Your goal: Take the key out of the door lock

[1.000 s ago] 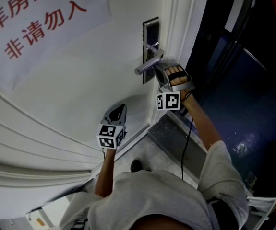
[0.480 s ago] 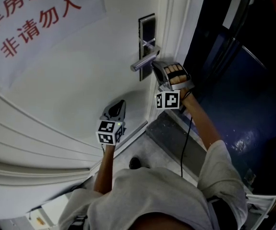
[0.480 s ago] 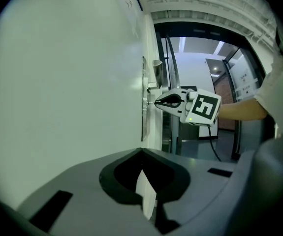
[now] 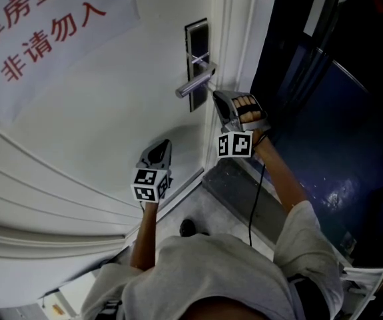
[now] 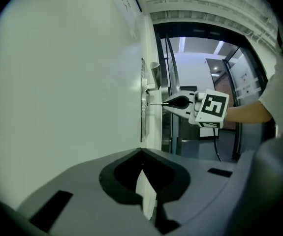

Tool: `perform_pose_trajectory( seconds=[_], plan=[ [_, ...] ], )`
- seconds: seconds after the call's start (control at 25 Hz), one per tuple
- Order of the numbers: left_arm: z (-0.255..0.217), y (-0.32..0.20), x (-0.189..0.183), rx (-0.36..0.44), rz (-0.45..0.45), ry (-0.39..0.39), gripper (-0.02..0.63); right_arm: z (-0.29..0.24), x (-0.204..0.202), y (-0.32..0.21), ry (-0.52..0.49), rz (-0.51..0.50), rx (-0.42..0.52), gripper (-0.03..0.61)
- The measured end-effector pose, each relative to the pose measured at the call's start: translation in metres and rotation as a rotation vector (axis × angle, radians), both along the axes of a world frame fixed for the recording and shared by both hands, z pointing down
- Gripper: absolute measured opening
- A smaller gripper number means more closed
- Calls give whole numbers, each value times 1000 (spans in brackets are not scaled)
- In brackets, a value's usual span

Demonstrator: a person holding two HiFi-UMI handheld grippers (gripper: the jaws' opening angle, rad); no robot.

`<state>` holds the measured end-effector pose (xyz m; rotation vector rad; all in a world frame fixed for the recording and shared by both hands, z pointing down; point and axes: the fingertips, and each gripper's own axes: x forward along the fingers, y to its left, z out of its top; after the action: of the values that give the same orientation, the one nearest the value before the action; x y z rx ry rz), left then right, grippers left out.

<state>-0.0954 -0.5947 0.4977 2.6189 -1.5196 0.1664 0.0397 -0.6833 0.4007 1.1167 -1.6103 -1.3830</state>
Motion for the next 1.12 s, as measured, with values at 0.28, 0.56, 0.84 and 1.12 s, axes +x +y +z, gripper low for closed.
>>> perform_pose_trajectory(
  seconds=[0.28,0.56,0.84,1.12],
  plan=[
    [-2,3,-4,9,-8,-16,18,14,19,13,-224,29,-133,31],
    [-6,3,-10,15,-19,-18,17,25,30,33,-674,18,-347,31],
    [-6,2,-11,17,-19,-18,18,42,36,55,-913,2,-446,31],
    [-6,2,-14,23,-23,-18,18,56,42,78,-1025,4,-487,31]
  ],
)
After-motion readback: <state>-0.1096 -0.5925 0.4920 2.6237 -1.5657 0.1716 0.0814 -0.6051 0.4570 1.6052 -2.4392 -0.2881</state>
